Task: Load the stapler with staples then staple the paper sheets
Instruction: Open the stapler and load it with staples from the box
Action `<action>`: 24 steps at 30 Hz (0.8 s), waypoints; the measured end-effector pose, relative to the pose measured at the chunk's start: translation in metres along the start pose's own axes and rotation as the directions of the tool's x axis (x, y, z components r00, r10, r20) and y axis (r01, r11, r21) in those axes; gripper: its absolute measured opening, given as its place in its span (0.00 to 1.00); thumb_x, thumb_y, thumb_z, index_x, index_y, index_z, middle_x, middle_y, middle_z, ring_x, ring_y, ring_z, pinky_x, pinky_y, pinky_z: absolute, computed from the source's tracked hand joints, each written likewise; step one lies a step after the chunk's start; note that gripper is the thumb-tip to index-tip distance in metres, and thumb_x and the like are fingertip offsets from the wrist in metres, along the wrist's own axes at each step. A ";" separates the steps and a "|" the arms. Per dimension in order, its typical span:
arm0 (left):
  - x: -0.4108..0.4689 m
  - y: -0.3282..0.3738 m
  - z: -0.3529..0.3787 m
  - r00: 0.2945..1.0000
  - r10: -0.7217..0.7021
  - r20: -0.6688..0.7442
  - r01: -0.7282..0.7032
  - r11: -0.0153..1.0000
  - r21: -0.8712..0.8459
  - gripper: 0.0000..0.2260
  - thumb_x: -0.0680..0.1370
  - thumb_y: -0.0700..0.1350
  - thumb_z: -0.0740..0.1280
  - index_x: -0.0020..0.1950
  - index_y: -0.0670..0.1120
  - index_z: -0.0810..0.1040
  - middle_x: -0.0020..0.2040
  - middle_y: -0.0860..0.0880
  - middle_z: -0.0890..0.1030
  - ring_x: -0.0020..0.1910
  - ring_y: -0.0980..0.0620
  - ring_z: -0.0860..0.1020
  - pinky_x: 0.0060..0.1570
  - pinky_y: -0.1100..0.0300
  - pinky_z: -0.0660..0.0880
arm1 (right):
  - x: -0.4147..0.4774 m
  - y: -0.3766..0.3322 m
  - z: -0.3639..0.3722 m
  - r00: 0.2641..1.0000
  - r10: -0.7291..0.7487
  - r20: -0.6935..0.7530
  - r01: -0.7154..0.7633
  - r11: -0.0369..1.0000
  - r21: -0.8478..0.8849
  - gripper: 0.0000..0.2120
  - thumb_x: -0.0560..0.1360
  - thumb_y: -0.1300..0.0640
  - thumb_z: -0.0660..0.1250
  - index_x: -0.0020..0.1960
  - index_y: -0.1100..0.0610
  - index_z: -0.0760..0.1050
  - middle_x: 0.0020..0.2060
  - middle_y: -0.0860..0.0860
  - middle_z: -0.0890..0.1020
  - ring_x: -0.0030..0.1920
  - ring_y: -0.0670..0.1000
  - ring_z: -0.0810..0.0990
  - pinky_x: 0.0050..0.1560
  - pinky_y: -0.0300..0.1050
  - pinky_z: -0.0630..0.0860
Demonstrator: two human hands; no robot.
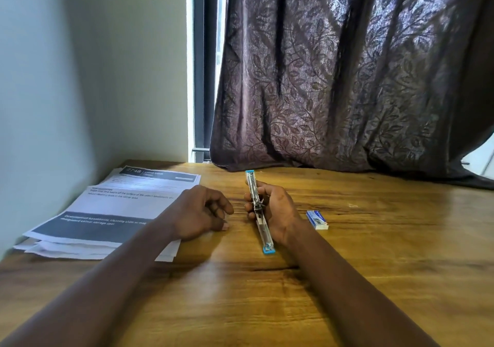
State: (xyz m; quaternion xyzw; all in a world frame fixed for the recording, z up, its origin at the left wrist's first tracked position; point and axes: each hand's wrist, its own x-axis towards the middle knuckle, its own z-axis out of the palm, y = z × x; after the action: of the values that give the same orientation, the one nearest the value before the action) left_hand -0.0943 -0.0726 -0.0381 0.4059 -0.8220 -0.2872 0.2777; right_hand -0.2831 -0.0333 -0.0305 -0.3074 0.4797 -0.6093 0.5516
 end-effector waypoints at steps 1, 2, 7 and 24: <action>0.000 0.000 0.001 0.999 0.018 -0.027 -0.019 0.999 -0.035 0.11 0.68 0.40 0.82 0.45 0.53 0.87 0.39 0.53 0.85 0.39 0.58 0.82 0.45 0.62 0.80 | -0.001 0.000 0.001 1.000 0.003 0.009 -0.003 1.000 -0.005 0.18 0.79 0.64 0.55 0.65 0.60 0.76 0.35 0.54 0.80 0.29 0.49 0.77 0.28 0.41 0.73; 0.000 0.000 0.001 0.997 0.036 -0.063 -0.041 0.996 -0.075 0.11 0.68 0.39 0.82 0.45 0.53 0.87 0.40 0.52 0.86 0.40 0.56 0.83 0.48 0.58 0.82 | -0.002 0.000 0.002 1.000 0.008 0.019 -0.008 1.000 -0.007 0.18 0.79 0.64 0.55 0.64 0.60 0.77 0.35 0.55 0.80 0.29 0.50 0.78 0.28 0.41 0.73; 0.001 0.005 0.002 0.954 0.167 -0.248 -0.219 0.955 -0.202 0.11 0.72 0.36 0.77 0.48 0.51 0.88 0.43 0.50 0.87 0.46 0.47 0.85 0.55 0.42 0.82 | -0.004 0.005 0.009 0.992 0.010 0.125 -0.011 1.000 0.008 0.14 0.79 0.68 0.57 0.59 0.64 0.79 0.40 0.61 0.80 0.33 0.55 0.81 0.30 0.42 0.79; -0.002 0.012 0.003 0.912 0.238 -0.334 -0.256 0.966 -0.012 0.12 0.72 0.38 0.78 0.48 0.56 0.87 0.41 0.59 0.87 0.43 0.61 0.85 0.44 0.71 0.76 | -0.005 0.012 0.008 0.959 0.010 0.282 -0.008 1.000 -0.007 0.17 0.76 0.73 0.57 0.61 0.73 0.77 0.42 0.61 0.81 0.42 0.60 0.85 0.57 0.58 0.82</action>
State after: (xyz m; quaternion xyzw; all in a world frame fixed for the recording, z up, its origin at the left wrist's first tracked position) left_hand -0.1016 -0.0638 -0.0323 0.3332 -0.8002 -0.2005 0.4567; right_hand -0.2701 -0.0295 -0.0376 -0.3906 0.3996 -0.5554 0.6159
